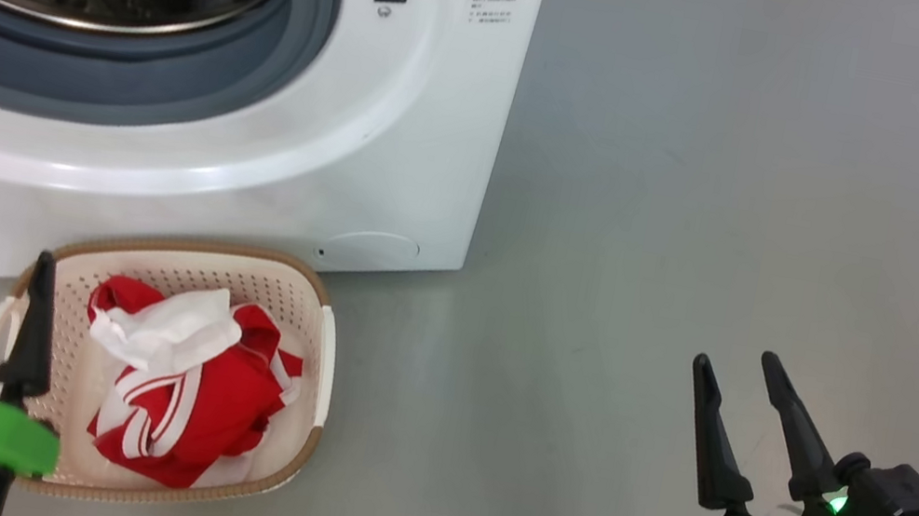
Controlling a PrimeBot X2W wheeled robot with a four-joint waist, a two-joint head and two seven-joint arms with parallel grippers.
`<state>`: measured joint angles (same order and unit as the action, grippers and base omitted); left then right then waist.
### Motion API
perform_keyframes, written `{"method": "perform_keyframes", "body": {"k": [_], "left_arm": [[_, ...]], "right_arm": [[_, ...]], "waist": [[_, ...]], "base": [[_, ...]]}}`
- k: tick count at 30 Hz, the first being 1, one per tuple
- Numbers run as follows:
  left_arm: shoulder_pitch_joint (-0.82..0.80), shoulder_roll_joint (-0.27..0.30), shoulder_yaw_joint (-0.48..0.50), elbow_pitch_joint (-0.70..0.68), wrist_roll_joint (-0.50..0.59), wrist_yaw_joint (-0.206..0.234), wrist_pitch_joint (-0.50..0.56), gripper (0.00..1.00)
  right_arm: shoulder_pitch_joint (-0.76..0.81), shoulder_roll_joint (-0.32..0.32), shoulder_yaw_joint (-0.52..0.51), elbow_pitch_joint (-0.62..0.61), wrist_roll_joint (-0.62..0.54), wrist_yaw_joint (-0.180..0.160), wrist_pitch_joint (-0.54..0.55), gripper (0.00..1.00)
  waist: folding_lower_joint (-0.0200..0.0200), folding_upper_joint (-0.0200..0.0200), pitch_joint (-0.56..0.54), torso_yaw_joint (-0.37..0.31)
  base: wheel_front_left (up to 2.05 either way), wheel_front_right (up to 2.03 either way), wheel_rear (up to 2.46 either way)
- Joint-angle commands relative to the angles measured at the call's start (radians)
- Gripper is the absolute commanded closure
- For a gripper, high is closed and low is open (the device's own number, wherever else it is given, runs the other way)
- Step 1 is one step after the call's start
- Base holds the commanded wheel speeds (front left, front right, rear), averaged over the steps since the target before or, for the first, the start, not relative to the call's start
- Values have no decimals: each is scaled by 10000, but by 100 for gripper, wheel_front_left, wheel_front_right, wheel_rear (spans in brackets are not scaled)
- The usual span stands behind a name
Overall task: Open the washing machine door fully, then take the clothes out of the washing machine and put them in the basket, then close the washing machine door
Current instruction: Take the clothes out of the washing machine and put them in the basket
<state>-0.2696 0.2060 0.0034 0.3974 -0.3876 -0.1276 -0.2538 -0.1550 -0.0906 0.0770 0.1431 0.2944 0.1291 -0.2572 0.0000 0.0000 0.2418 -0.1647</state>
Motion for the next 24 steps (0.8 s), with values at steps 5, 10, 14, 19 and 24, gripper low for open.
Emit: {"method": "perform_keyframes", "body": {"k": [5,10,14,19,24], "left_arm": [[774,10,725,-932,346,-31,-80,0],[1495,-291,1009,-1507,447,-31,-80,0],[2023,-437,1237,-1915,427,-31,-80,0],[2500,-612,1477,-2289,505,-31,-80,0],[2642,-711,1548,-2439,569,-31,-80,0]], "right_arm": [[300,-158,166,-218,66,16,-46,0],[540,-257,142,-191,114,16,-46,0],[717,-324,80,-206,170,16,-46,0],[934,-382,-19,-269,206,16,-46,0],[1035,-375,-49,-291,203,16,-46,0]], "waist": [[0,0,-406,4],[0,0,-653,25],[0,0,-779,53],[0,0,-882,95],[0,0,-922,125]], "base": [[0,0,0],[0,0,0],[0,0,0],[0,0,0],[0,0,0]]}}
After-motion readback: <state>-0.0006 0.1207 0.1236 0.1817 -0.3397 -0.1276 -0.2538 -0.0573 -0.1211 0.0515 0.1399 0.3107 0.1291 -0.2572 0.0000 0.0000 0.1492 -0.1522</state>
